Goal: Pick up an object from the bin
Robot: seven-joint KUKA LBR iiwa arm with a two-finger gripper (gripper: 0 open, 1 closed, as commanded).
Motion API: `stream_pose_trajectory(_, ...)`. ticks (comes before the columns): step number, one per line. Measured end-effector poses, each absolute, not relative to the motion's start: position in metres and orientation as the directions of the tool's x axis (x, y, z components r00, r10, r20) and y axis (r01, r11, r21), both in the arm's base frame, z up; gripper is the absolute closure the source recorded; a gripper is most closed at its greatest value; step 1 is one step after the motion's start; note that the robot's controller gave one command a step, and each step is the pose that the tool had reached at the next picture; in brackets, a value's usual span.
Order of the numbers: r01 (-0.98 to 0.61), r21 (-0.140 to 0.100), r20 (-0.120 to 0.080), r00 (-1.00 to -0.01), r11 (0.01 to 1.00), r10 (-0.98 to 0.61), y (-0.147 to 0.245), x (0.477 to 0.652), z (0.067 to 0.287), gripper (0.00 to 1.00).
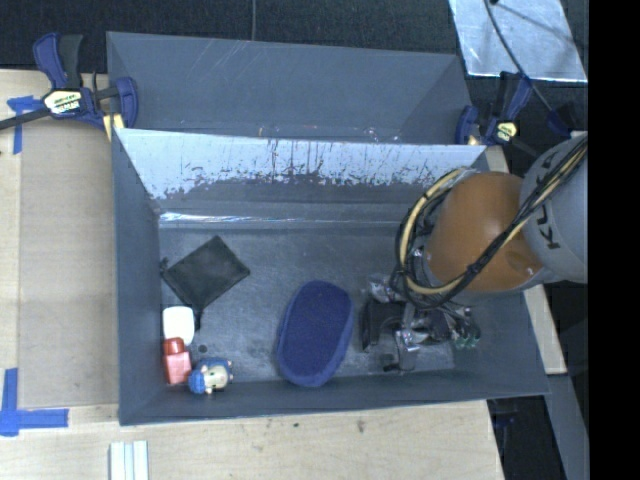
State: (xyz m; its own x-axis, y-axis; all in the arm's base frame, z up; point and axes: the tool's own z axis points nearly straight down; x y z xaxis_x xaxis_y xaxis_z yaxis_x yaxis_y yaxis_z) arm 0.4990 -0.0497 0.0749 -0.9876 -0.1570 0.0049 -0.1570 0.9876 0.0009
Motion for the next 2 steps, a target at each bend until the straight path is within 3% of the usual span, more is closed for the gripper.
stream_pose_trajectory(1, -0.159, -0.001, -0.004, -0.987, 0.987, -0.159, -0.049, 0.502, 0.079, 1.00)
stream_pose_trajectory(2, -0.170, -0.004, -0.007, -0.985, 0.985, -0.170, -0.102, 0.516, 0.205, 1.00)
